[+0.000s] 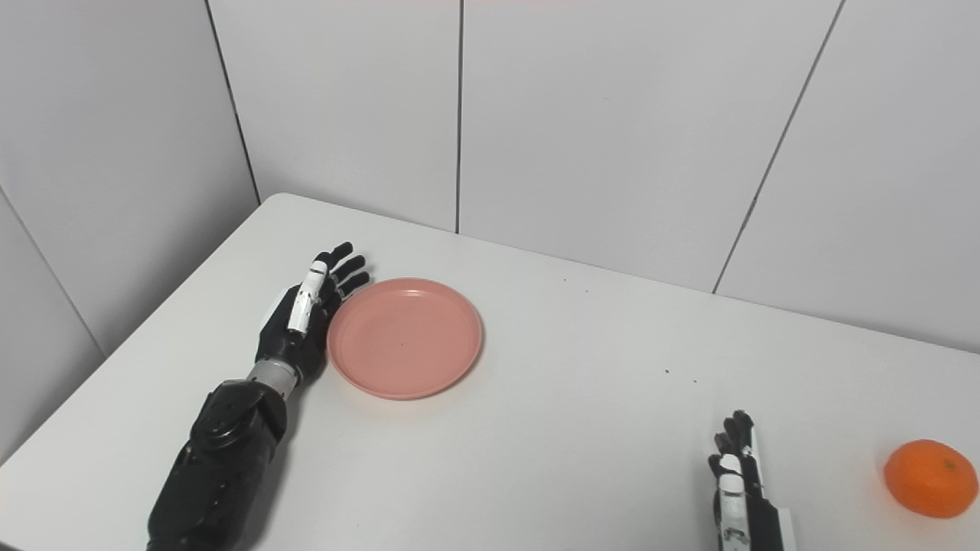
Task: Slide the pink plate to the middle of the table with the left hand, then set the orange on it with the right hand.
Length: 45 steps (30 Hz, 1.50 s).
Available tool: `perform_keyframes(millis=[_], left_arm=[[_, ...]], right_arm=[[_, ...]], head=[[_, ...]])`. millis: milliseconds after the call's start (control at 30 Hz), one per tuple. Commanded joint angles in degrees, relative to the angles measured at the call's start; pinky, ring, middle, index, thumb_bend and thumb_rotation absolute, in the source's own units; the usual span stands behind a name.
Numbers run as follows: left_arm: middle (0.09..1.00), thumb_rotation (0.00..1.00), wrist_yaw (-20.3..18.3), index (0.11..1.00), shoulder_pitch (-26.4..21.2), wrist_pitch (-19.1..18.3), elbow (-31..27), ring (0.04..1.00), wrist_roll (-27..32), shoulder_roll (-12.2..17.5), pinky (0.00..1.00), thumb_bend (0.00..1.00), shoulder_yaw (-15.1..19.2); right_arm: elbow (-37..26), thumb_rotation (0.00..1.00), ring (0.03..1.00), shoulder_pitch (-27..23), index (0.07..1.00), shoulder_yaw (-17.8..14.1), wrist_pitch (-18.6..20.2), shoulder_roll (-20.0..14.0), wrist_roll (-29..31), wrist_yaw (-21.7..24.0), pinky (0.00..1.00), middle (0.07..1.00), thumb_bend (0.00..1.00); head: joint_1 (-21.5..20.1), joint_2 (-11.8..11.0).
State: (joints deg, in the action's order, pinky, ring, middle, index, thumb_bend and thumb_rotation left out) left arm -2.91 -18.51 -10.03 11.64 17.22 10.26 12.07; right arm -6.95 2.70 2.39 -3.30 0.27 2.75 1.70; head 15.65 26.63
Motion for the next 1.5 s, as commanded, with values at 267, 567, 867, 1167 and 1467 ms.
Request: perform_keyframes(millis=[267, 567, 867, 1167, 1467], left_arm=[[0.919, 1.00, -1.31, 0.900, -1.21, -1.84, 1.00, 0.916, 0.42, -3.07, 0.91, 0.36, -1.78], [0.930, 1.00, -2.61, 0.914, -0.79, -2.07, 0.30, 0.923, 1.63, -4.96, 0.92, 0.36, -2.79], [0.914, 1.00, -2.11, 0.899, 0.90, -4.96, -5.10, 0.906, 1.45, -8.40, 0.89, 0.39, -5.15], [0.919, 1.00, -2.24, 0.909, 2.42, -7.02, -7.36, 0.910, 0.24, -10.51, 0.89, 0.39, -8.38], [0.923, 1.00, -3.08, 0.920, 4.72, -6.76, -8.95, 0.913, -1.94, -12.09, 0.90, 0.38, -13.27]], right_arm=[[-1.62, 1.00, 0.995, -0.41, 1.000, 0.22, -1.73, 0.92, -1.09, -0.36, 1.00, 1.000, 0.17], [-2.01, 1.00, 0.997, -0.24, 1.000, 0.36, -1.52, 1.38, -0.82, -0.08, 1.00, 1.000, 0.18], [-3.21, 1.00, 0.992, 0.00, 1.000, 0.75, 0.16, 1.63, -2.26, -0.70, 1.00, 1.000, 0.20], [-2.93, 1.00, 0.987, -0.40, 1.000, 1.07, 0.18, 2.68, -2.83, -1.20, 1.00, 1.000, 0.21], [-3.84, 1.00, 0.974, -0.35, 0.995, 1.77, 1.90, 3.80, -4.99, -2.32, 0.99, 0.992, 0.20]], head=[[-0.90, 0.50], [-2.06, 1.18], [-4.07, 2.32], [-6.39, 3.83], [-9.68, 5.31]])
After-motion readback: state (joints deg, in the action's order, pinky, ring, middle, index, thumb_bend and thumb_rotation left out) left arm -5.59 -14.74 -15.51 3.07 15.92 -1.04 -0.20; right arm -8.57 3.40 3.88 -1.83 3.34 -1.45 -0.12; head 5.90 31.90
